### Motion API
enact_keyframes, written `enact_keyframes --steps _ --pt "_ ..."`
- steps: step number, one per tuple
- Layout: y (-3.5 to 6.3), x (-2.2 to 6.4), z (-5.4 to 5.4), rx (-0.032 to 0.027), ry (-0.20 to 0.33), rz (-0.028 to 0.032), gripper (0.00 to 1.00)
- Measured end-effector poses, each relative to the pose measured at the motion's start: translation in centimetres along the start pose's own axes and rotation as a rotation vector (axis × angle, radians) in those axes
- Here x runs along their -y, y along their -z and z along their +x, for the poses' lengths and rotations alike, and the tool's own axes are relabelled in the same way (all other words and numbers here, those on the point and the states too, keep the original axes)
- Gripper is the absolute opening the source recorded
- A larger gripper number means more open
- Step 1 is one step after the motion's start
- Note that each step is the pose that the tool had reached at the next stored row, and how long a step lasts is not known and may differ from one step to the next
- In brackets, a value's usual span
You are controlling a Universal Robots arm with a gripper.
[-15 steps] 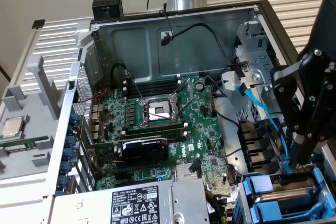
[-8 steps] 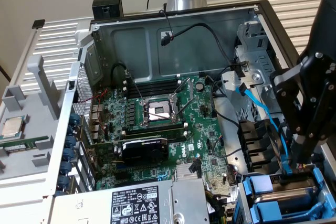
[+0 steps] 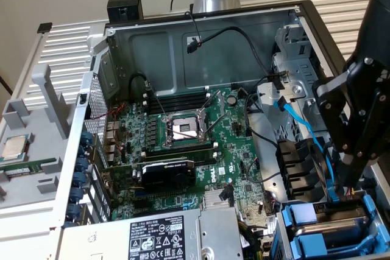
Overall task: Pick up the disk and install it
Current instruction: 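Insert the second disk wire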
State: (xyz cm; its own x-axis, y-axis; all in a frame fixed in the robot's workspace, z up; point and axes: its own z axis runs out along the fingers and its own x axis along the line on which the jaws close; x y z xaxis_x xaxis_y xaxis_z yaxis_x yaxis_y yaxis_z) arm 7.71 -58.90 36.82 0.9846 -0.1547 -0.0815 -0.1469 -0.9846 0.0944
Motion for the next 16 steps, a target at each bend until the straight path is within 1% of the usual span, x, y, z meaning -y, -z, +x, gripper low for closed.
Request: enact_keyframes --steps 16 --pt "0.03 0.40 -0.06 -0.0001 0.000 -0.0003 0.11"
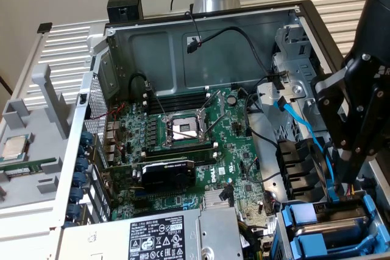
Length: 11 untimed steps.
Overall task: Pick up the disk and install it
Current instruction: 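Insert the second disk wire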
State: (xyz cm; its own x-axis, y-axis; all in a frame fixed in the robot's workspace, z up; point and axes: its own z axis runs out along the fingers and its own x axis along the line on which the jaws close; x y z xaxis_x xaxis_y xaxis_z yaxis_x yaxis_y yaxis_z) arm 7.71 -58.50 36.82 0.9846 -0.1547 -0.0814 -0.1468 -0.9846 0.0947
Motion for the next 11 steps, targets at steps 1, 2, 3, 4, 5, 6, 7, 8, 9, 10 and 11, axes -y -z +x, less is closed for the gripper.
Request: enact_keyframes --steps 1,2,3,4,5,6,7,8,9,10,11 --pt "0.00 0.00 0.00 0.0000 0.000 0.0001 0.11" --pt "0.00 0.00 0.00 0.0000 0.000 0.0000 0.11" --pt "0.00 0.00 0.00 0.0000 0.000 0.0000 0.11" --pt "0.00 0.00 0.00 0.0000 0.000 0.0000 0.11" --pt "0.00 0.00 0.00 0.0000 0.000 0.0000 0.11" --pt "0.00 0.00 0.00 0.0000 0.000 0.0001 0.11" --pt "0.00 0.00 0.00 0.0000 0.000 0.0000 0.11" --pt "0.00 0.00 0.00 0.0000 0.000 -0.0002 0.11" --pt "-0.02 0.00 0.00 0.0000 0.000 -0.0002 0.11" --pt "-0.06 0.01 0.00 -0.0001 0.000 -0.0001 0.11" --pt "-0.07 0.01 0.00 -0.0001 0.000 0.0001 0.11"
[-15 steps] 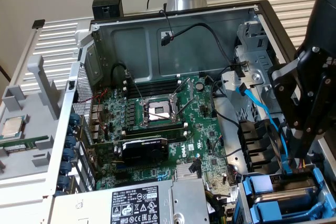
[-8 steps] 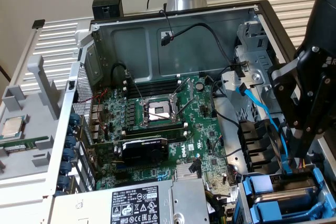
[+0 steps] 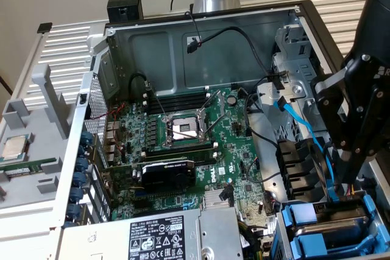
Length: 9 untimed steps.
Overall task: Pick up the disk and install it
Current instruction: 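Insert the second disk wire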
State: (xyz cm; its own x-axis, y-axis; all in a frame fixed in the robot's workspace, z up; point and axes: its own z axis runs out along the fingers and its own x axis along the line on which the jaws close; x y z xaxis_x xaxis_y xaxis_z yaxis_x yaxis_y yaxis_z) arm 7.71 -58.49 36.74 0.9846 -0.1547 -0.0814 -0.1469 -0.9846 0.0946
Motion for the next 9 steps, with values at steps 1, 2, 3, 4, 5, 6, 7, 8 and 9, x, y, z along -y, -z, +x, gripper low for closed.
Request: enact_keyframes --steps 1,2,3,4,5,6,7,8,9 --pt "-0.03 0.00 0.00 0.0001 0.000 0.0011 0.11" --pt "-0.09 0.01 0.01 0.0001 0.000 0.0020 0.11" --pt "-0.23 0.02 0.02 0.0001 0.000 0.0019 0.11" --pt "-0.32 0.03 0.03 0.0001 0.000 0.0018 0.11" --pt "-0.36 0.04 0.03 0.0001 0.000 0.0013 0.11" --pt "-0.39 0.04 0.03 0.0000 0.000 0.0002 0.11" --pt "-0.41 0.04 0.03 -0.0002 0.000 -0.0009 0.11" --pt "-0.45 0.03 0.00 -0.0005 0.000 -0.0023 0.11" --pt "-0.49 0.03 -0.03 -0.0005 0.000 -0.0025 0.11"
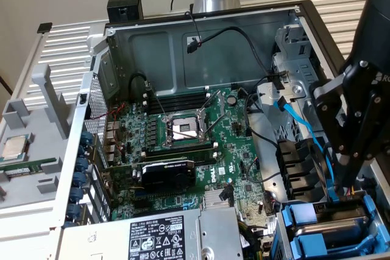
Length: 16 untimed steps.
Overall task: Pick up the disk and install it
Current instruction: 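Insert the second disk wire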
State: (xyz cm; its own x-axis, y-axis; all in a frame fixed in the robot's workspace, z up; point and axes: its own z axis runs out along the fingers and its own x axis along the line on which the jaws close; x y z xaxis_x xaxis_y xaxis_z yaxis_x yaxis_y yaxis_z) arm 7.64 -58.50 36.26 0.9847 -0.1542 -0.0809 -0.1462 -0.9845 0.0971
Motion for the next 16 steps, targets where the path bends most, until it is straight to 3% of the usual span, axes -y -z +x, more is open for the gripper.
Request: enact_keyframes --steps 4,16 --pt "-0.25 -0.06 -0.5 -0.0004 0.001 -0.0016 0.11" --pt "-1.23 -0.10 -0.4 -0.0009 0.001 -0.0019 0.11"
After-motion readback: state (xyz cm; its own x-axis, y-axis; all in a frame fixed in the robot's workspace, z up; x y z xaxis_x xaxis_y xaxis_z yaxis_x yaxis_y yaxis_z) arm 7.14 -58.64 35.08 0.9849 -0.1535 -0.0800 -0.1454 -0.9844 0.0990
